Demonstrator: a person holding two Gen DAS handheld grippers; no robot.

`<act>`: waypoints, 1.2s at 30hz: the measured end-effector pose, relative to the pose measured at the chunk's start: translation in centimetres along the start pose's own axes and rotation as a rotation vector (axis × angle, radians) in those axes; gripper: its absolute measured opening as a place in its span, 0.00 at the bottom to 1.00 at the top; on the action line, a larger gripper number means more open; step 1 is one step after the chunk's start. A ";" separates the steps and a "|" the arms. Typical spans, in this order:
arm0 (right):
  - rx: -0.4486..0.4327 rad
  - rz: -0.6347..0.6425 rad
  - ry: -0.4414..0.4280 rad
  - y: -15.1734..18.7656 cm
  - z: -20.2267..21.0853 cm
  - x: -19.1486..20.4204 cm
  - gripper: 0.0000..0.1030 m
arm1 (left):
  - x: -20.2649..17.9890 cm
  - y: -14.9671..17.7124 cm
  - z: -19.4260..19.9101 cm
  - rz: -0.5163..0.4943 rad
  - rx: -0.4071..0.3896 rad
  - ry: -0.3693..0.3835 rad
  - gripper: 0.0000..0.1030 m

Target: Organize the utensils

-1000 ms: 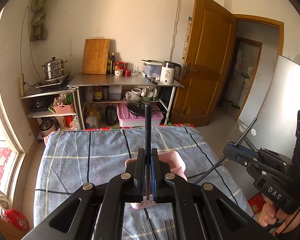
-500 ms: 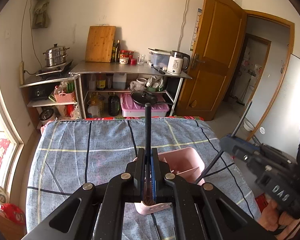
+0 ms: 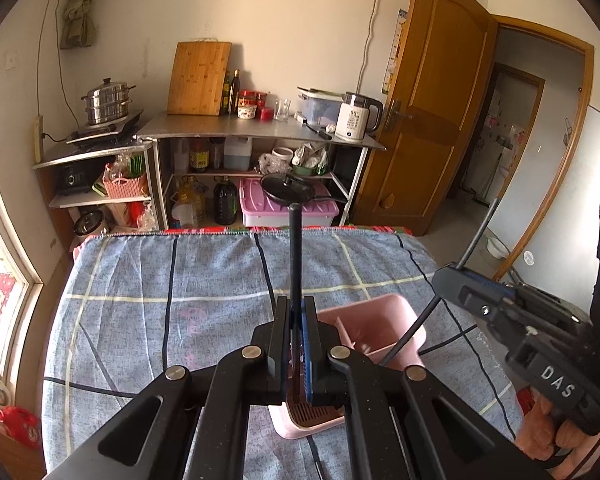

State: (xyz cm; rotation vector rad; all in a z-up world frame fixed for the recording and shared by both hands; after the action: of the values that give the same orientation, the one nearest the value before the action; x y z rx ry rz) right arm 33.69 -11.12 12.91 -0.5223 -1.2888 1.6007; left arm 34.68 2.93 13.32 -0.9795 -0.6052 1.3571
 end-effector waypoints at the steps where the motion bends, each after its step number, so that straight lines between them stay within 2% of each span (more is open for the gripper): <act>1: 0.011 -0.004 -0.001 0.4 -0.3 -0.2 0.05 | 0.0 0.3 -0.3 -0.001 0.007 0.001 0.05; 8: 0.080 -0.035 -0.006 2.6 -1.9 -1.5 0.06 | 0.7 1.9 -1.3 0.011 0.024 0.004 0.06; 10: 0.070 -0.026 -0.002 2.6 -1.6 -1.5 0.07 | 0.9 1.9 -1.0 0.018 0.015 0.000 0.12; 15: 0.046 -0.036 -0.006 2.3 -0.1 -1.8 0.21 | 1.1 1.7 1.1 0.025 -0.037 -0.003 0.28; 17: 0.033 -0.042 -0.004 2.3 1.0 -1.9 0.24 | 1.0 1.9 2.3 0.028 -0.059 -0.002 0.30; 20: 0.015 -0.058 0.003 2.8 2.9 -2.2 0.25 | 0.7 2.5 4.3 0.023 -0.087 -0.004 0.30; 27: -0.003 -0.067 0.037 5.3 8.2 -2.5 0.25 | -0.7 6.4 9.2 0.026 -0.130 0.018 0.30; 36: 0.020 -0.078 0.077 10.7 14.3 -2.1 0.25 | -3.4 13.3 13.7 0.019 -0.131 0.038 0.30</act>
State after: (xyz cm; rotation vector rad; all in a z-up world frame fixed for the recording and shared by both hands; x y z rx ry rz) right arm 18.70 -19.54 7.62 -0.5107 -1.2202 1.5134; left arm 15.74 1.77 9.37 -1.1166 -0.6636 1.3255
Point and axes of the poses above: each gripper's, at about its wrist camera, not at the fingertips, and z roughly against the way its jaws point, x to its left, y to its underside, the point moved 4 cm from there along -z, roughly the way its jaws point, and after that the axes turned 11 degrees about -x, right-handed, at the moved point
